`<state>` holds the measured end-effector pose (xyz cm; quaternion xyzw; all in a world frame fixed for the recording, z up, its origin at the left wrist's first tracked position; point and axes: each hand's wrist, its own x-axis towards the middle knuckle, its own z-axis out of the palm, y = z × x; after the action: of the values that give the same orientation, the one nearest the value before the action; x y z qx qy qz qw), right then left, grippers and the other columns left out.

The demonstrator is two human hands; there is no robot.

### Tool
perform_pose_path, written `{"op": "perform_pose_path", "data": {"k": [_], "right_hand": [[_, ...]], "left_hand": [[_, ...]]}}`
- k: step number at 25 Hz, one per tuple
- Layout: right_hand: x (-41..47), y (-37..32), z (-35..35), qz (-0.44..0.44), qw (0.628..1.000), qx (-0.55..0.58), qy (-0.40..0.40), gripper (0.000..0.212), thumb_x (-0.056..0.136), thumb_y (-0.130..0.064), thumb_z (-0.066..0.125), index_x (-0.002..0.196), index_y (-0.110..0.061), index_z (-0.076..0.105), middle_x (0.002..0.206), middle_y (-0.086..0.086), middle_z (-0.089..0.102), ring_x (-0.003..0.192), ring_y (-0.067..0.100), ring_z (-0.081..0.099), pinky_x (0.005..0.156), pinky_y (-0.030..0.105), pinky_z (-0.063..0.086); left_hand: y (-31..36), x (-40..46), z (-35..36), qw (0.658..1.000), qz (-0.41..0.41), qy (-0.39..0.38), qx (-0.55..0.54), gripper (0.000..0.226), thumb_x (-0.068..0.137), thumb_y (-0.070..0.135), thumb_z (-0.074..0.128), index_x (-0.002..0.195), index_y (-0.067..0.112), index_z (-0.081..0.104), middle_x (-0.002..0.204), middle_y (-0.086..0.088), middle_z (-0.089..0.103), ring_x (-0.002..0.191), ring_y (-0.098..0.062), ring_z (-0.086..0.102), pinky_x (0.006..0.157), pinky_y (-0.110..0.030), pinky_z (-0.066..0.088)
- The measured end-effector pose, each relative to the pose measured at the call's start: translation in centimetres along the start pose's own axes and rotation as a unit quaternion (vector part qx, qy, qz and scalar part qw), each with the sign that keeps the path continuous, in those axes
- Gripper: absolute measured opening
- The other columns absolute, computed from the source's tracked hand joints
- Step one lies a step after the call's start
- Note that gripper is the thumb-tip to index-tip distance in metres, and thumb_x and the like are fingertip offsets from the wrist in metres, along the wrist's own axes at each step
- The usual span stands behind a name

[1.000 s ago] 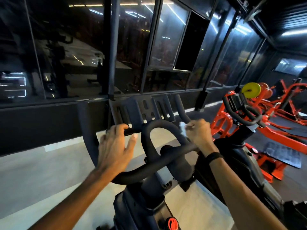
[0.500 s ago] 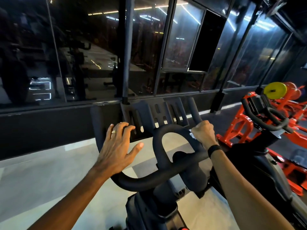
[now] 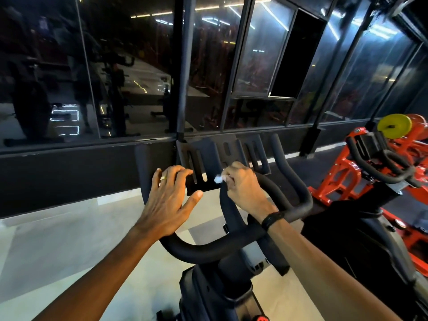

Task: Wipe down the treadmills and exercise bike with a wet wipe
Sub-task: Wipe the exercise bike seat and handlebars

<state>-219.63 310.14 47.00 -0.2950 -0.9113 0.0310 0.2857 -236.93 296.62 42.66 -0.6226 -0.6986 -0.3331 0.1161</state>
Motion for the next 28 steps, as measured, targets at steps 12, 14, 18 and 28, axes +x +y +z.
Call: {"op": "perform_pose_path", "data": {"k": [12,14,18,28], "right_hand": [[-9.9,0.3,-2.8,-0.126,0.979,0.128,-0.097,0.010,0.097,-0.012,0.060,0.096,-0.014,0.070,0.095,-0.006,0.055,0.091,0.007,0.053,0.079,0.024,0.045],[-10.1,0.8,-3.9,-0.058,0.978,0.189,-0.066,0.009,0.095,-0.015,0.064,0.093,-0.014,0.072,0.091,-0.005,0.063,0.087,0.011,0.061,0.075,0.026,0.049],[-8.4,3.6,-6.7,0.224,0.952,0.124,0.168,0.009,0.091,-0.007,0.070,0.088,-0.016,0.068,0.083,-0.001,0.070,0.069,0.009,0.067,0.059,0.022,0.051],[-2.7,4.1,-2.9,0.329,0.940,-0.068,0.060,0.018,0.090,-0.006,0.063,0.106,0.002,0.060,0.098,0.019,0.068,0.093,0.038,0.066,0.074,0.038,0.048]], "left_hand": [[2.0,1.1,0.4,0.984,0.149,-0.058,0.079,0.069,0.102,0.062,0.023,0.147,0.012,0.039,0.154,-0.012,0.035,0.150,-0.026,0.026,0.125,-0.050,0.012],[1.8,1.5,0.8,0.986,0.134,-0.061,0.083,0.073,0.101,0.064,0.018,0.150,0.011,0.034,0.157,-0.013,0.032,0.152,-0.026,0.021,0.126,-0.048,0.007],[1.9,1.5,1.1,0.990,0.101,-0.053,0.084,0.081,0.099,0.069,0.013,0.152,0.009,0.029,0.158,-0.015,0.031,0.152,-0.027,0.019,0.126,-0.047,0.004],[2.0,1.4,0.6,0.994,0.079,-0.029,0.064,0.085,0.098,0.072,0.015,0.149,0.007,0.034,0.152,-0.016,0.040,0.148,-0.029,0.031,0.125,-0.050,0.006]]}}
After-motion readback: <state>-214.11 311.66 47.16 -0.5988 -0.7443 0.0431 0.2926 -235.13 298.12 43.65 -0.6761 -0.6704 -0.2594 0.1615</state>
